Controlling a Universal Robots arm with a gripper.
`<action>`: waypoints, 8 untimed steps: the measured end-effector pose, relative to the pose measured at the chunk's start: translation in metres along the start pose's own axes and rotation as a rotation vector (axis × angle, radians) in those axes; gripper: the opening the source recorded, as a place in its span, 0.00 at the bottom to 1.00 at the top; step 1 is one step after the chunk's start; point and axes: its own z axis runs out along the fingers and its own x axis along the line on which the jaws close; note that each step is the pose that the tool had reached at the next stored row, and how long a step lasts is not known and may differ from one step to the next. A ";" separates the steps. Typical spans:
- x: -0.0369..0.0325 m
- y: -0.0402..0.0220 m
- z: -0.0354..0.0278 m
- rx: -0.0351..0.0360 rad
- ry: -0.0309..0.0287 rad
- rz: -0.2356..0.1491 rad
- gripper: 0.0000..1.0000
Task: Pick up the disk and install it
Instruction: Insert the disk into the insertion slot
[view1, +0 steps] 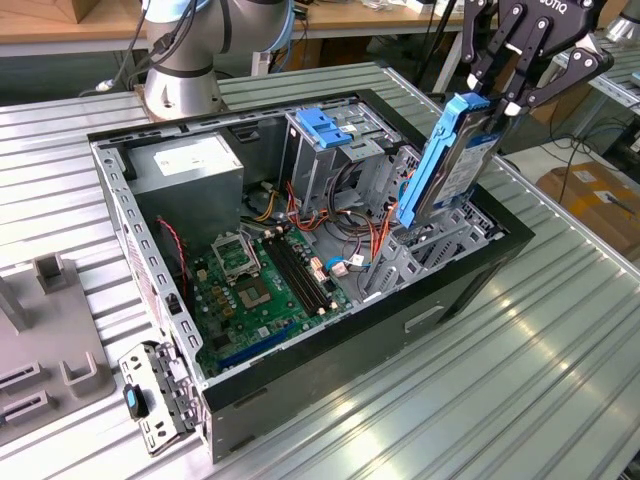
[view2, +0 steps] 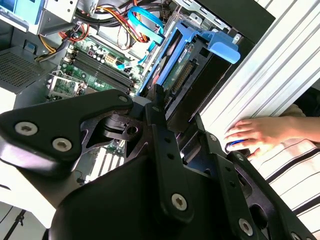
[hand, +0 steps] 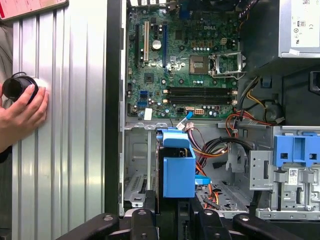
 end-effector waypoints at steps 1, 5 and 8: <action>0.0000 0.0000 0.0000 0.0000 0.0000 0.000 0.35; 0.0000 0.0000 0.0001 0.0000 0.0000 0.000 0.35; 0.0000 0.0000 0.0002 0.0000 0.0001 0.000 0.35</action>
